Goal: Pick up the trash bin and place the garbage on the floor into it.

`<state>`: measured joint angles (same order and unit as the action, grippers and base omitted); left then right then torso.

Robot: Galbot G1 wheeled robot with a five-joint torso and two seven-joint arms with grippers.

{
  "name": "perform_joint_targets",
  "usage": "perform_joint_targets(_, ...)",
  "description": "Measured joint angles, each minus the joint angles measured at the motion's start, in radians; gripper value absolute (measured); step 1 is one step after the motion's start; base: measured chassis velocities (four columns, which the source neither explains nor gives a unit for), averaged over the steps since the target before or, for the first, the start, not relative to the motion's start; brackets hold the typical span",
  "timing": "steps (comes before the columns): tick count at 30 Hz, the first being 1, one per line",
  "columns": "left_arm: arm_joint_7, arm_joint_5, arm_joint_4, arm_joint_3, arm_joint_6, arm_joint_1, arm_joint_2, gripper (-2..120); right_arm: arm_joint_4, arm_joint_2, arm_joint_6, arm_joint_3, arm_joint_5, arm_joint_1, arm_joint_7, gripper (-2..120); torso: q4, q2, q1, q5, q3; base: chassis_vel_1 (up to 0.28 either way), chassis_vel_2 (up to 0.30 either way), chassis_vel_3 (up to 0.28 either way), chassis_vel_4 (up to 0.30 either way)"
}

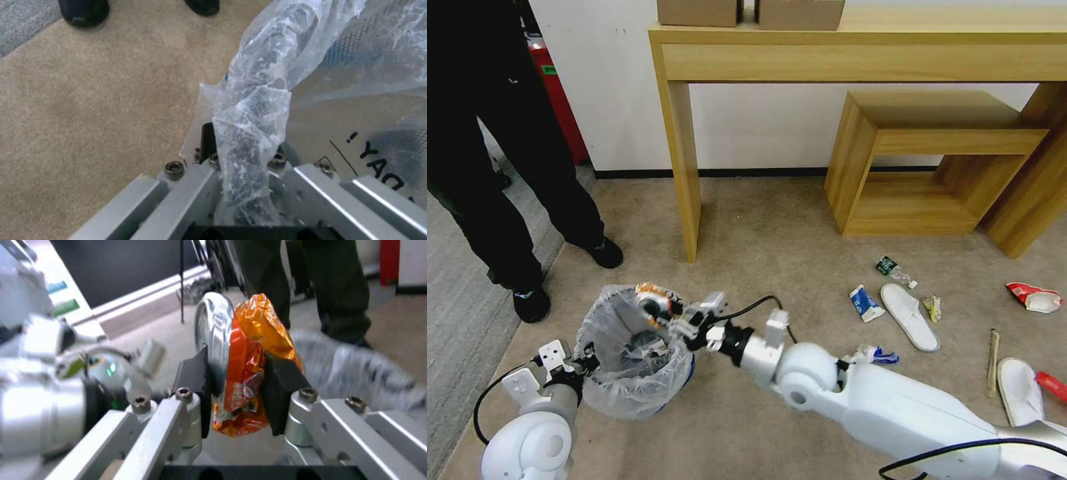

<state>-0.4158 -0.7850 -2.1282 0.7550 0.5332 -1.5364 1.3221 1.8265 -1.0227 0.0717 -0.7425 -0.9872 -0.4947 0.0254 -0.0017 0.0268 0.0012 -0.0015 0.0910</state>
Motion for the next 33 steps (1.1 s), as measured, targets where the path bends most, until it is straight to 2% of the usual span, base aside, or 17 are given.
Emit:
perform_joint_targets(6, 0.003, 0.0, -0.017, 0.005, -0.001, -0.013, 0.006, 1, -0.082, -0.075, -0.017, -0.069, 0.027, 0.034, -0.05, 22, 0.0, 0.0, 0.0, 0.0, 0.0, 0.0, 0.0, 0.0, 0.0)
perform_joint_targets(17, 0.007, 0.003, -0.024, 0.007, -0.006, -0.023, 0.011, 1, -0.181, -0.182, -0.018, -0.098, 0.047, 0.056, -0.078, 23, 0.0002, 0.0, 0.0, 0.0, 0.0, 0.0, 0.0, 0.0, 0.0)
perform_joint_targets(19, 0.007, 0.003, -0.024, 0.008, -0.008, -0.024, 0.011, 1, -0.19, -0.187, -0.026, -0.098, 0.05, 0.056, -0.084, 31, 0.0001, 0.0, 0.0, 0.0, 0.0, 0.0, 0.0, 0.0, 0.0)
perform_joint_targets(20, 0.007, 0.003, -0.024, 0.008, -0.008, -0.024, 0.011, 1, -0.19, -0.187, -0.026, -0.098, 0.05, 0.056, -0.084, 31, 0.0001, 0.0, 0.0, 0.0, 0.0, 0.0, 0.0, 0.0, 0.0)
perform_joint_targets(23, 0.008, 0.003, -0.022, 0.009, -0.009, -0.024, 0.007, 1, -0.206, -0.182, -0.03, -0.096, 0.059, 0.053, -0.088, 47, -0.0001, 0.0, 0.0, 0.0, 0.0, 0.0, 0.0, 0.0, 0.0)
perform_joint_targets(28, 0.008, 0.003, -0.016, 0.009, -0.01, -0.022, 0.006, 1, -0.207, -0.175, -0.03, -0.091, 0.063, 0.048, -0.088, 59, -0.0001, 0.0, 0.0, 0.0001, 0.0, 0.0, 0.0, 0.0, 0.0)
perform_joint_targets(30, 0.008, 0.002, -0.011, 0.008, -0.01, -0.019, 0.006, 1, -0.207, -0.171, -0.03, -0.085, 0.063, 0.044, -0.087, 72, -0.0001, 0.0, 0.0, 0.0002, 0.0, 0.0, 0.0, 0.0, 0.0)
perform_joint_targets(31, 0.008, 0.002, -0.011, 0.008, -0.01, -0.019, 0.006, 1, -0.207, -0.171, -0.03, -0.085, 0.063, 0.044, -0.087, 72, -0.0001, 0.0, 0.0, 0.0002, 0.0, 0.0, 0.0, 0.0, 0.0)
perform_joint_targets(33, 0.008, 0.003, -0.006, 0.006, -0.01, -0.017, 0.006, 1, -0.206, -0.171, -0.028, -0.079, 0.064, 0.038, -0.087, 81, -0.0001, 0.0, 0.0, 0.0002, 0.0, 0.0, 0.0, 0.0, 0.0)
